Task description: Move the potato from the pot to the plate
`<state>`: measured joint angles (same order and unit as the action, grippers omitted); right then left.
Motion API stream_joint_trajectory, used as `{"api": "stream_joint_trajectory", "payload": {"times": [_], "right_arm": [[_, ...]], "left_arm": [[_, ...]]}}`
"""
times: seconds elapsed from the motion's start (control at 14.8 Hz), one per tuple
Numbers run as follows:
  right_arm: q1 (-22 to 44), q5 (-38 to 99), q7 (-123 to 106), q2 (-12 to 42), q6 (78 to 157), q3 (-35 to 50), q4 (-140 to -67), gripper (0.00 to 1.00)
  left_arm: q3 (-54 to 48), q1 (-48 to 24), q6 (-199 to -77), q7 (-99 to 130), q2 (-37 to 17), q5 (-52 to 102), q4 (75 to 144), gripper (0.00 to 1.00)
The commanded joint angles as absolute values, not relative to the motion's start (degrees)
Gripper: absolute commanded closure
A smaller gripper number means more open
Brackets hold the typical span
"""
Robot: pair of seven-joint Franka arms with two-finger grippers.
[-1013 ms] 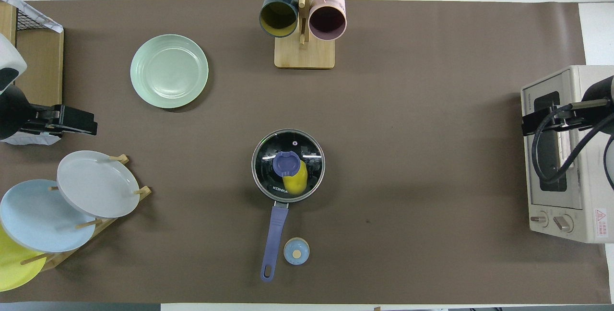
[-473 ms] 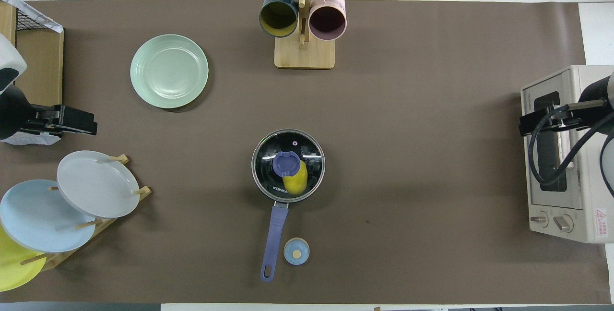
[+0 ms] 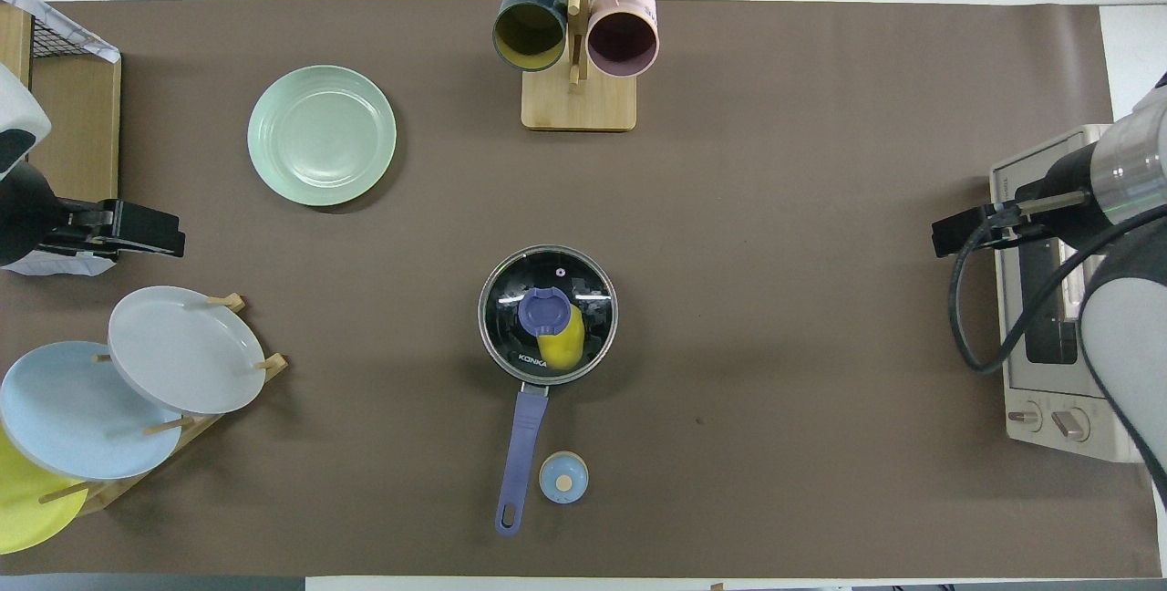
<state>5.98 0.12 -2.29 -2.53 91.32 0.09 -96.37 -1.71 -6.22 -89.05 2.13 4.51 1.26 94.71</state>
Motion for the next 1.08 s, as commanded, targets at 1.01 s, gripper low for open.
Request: {"api": "stream_joint_trajectory", "payload": {"times": [1.01], "right_arm": [[32.60, 1.93, 34.27, 17.14, 99.31, 0.35, -80.16, 0.00]], "left_arm": [[-2.37, -5.62, -89.74, 2.72, 4.75, 0.88, 94.66, 0.00]]}}
